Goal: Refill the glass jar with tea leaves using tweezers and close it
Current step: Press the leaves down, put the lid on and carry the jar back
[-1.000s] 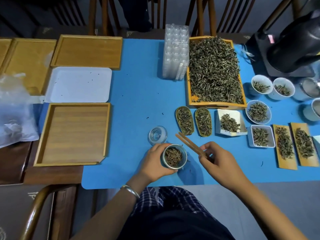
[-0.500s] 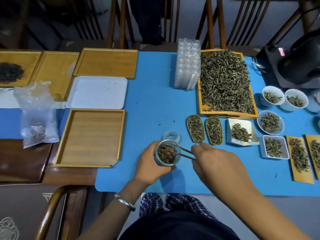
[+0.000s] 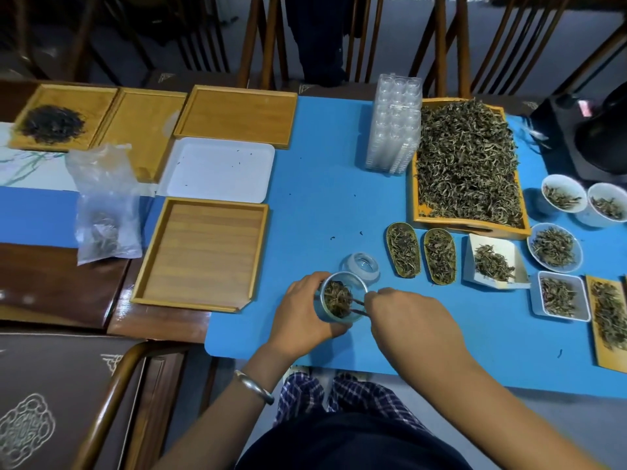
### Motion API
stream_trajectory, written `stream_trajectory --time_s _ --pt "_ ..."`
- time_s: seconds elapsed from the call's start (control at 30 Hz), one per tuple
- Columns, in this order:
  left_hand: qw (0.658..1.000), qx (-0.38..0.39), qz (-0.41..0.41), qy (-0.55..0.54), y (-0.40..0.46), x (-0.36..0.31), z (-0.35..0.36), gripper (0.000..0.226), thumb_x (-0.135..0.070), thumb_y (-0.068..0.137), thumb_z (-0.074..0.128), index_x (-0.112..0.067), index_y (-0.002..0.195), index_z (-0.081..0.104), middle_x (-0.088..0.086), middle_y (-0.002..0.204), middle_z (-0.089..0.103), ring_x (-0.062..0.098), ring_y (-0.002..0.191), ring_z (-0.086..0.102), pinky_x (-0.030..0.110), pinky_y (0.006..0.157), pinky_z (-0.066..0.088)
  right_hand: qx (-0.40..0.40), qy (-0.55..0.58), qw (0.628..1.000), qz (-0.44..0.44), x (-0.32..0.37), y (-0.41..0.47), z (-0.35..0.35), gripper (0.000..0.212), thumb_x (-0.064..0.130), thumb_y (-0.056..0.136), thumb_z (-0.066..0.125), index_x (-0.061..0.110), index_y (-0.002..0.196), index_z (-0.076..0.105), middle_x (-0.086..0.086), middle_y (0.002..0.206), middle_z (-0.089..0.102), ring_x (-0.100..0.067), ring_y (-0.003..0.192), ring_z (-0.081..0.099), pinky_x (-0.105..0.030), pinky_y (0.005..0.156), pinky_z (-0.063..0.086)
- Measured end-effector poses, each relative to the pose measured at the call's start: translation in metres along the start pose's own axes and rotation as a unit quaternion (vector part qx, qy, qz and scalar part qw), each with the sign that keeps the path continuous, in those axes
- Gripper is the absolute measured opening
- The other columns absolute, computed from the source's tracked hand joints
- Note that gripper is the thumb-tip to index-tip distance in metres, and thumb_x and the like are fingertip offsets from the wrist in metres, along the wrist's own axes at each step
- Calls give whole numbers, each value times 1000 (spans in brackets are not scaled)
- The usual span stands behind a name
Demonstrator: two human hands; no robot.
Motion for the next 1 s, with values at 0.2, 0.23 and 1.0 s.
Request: stream_trajectory --time_s 0.2,0.23,1.0 --pt "1000 -4 -7 -11 -1 4 -5 70 -47 53 83 -40 115 54 -20 109 62 9 107 54 34 86 50 -54 -7 998 22 -8 -2 1 31 -1 83 52 19 77 30 3 61 22 -18 45 31 -29 41 9" --pt "1000 -3 -7 -9 0 3 -5 69 -47 52 83 -41 115 54 -21 109 61 8 107 54 34 86 50 -50 -4 999 20 -6 0 0 29 -2 83 51 19 79 31 2 62 28 -18 45 32 -29 41 9" --pt "999 13 -2 -33 8 8 -7 70 -47 51 84 -49 113 52 -22 108 62 8 107 58 39 86 54 -64 -4 998 14 -9 19 -3 28 4 84 53 20 72 32 4 59 28 -15 45 25 -28 40 13"
Point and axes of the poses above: each hand's wrist, its own y-axis towards the middle knuckle, its own z-axis out of the palm, x = y × z, the point moved 4 cm from there along y, towards the middle knuckle
